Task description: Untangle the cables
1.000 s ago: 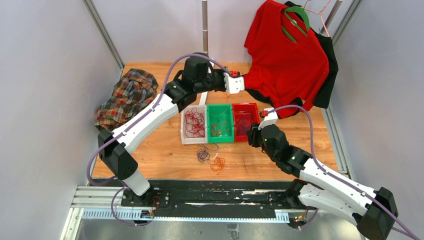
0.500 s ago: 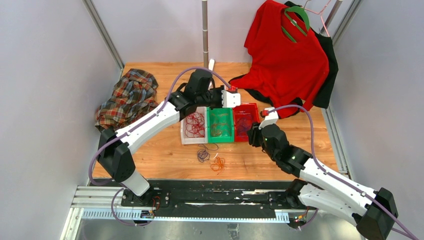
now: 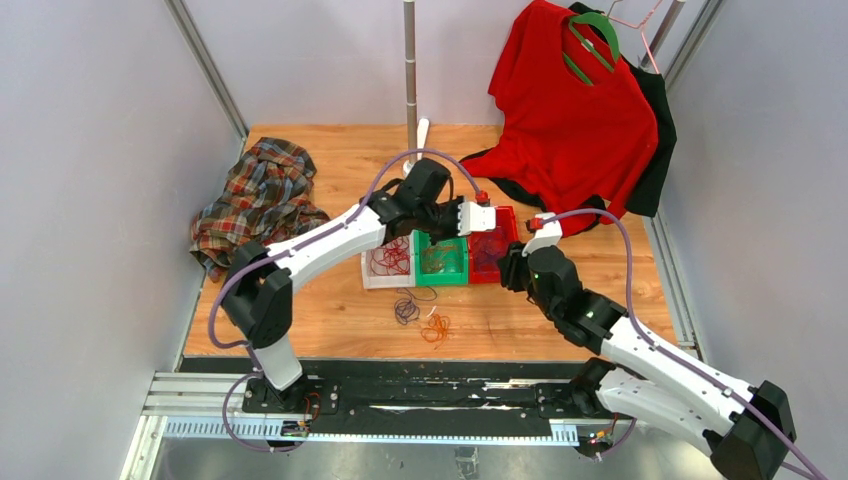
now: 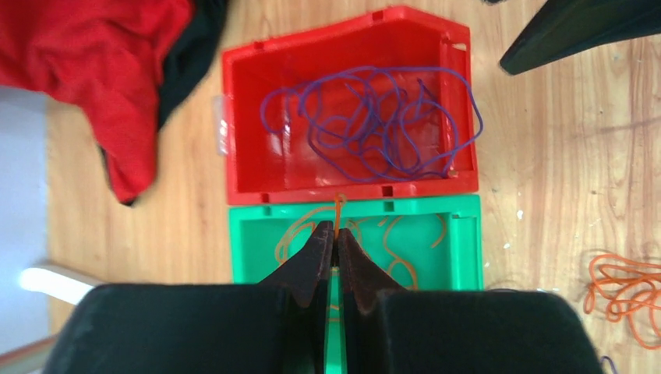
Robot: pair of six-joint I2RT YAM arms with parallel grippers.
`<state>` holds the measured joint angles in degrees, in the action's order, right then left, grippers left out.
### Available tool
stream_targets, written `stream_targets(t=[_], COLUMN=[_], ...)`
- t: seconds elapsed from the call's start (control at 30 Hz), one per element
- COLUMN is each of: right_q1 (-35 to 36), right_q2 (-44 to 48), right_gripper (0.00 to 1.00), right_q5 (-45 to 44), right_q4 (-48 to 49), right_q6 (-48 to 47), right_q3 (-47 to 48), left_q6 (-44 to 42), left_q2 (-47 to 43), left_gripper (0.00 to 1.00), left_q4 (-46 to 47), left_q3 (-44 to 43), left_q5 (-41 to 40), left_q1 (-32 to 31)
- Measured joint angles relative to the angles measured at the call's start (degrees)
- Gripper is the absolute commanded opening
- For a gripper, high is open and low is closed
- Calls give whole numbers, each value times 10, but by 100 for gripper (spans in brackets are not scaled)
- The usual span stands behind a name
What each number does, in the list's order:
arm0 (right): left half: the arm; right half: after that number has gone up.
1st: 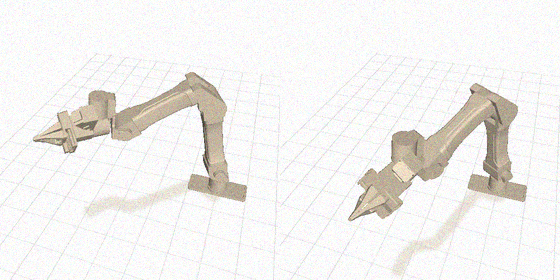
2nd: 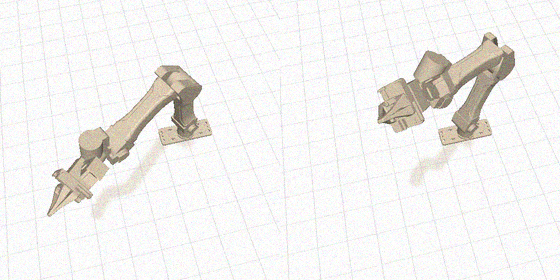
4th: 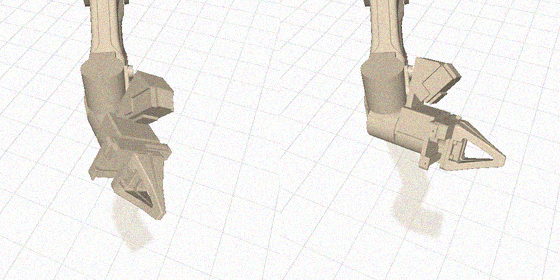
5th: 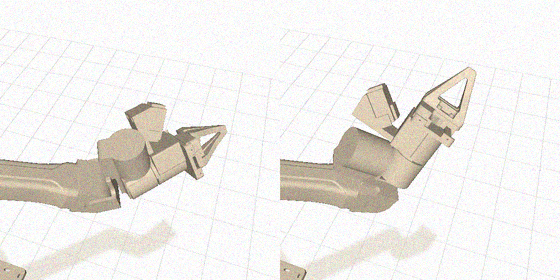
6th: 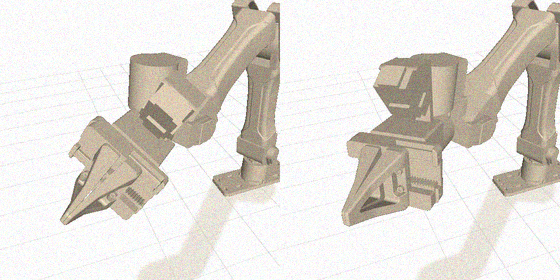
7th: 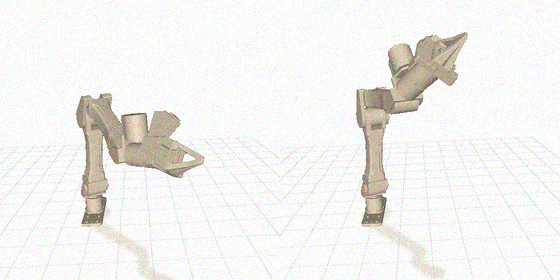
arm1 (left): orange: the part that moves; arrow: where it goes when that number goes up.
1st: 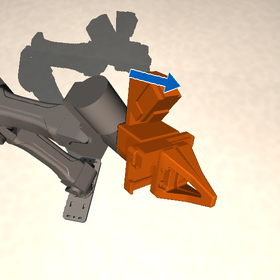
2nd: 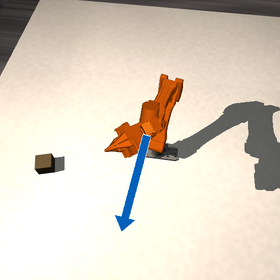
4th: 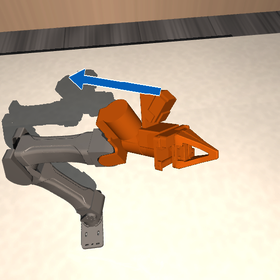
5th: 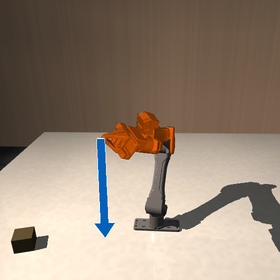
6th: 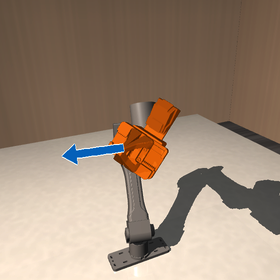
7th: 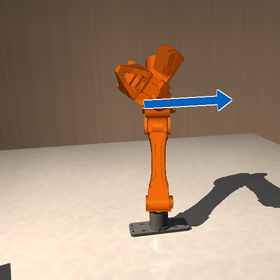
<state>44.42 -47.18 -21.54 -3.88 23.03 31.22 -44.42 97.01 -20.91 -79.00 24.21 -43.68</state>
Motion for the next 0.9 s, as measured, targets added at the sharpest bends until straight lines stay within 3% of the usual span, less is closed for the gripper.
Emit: stream_targets(t=[0.07,0.1,0.2,0.3,0.43,0.7,0.9], right_q1=[-5,-7,-12,-16,-18,-21,-21], right_q2=[7,9,14,11,-4,-20,-76], right_gripper=[36,36,37,40,46,65,70], right_q5=[5,6,10,17,31,69,127], right_q4=[-1,-2,-4,-7,-14,-30,-38], right_q6=[0,0,0,-1,-1,-15,-20], right_q3=[0,0,0,0,8,54,68], left_q6=[1,0,-2,5,15,93,152], left_q2=[24,33,49,49,49,37,-56], left_gripper=[23,33,77,100,98,98,98], left_q4=[-31,-48,-91,-134,-205,-352,-400], left_q3=[-20,-31,-53,-66,-113,-330,-361], left_q5=[-12,-20,-40,-52,-52,-52,-85], left_q1=[0,0,4,10,18,40,98])
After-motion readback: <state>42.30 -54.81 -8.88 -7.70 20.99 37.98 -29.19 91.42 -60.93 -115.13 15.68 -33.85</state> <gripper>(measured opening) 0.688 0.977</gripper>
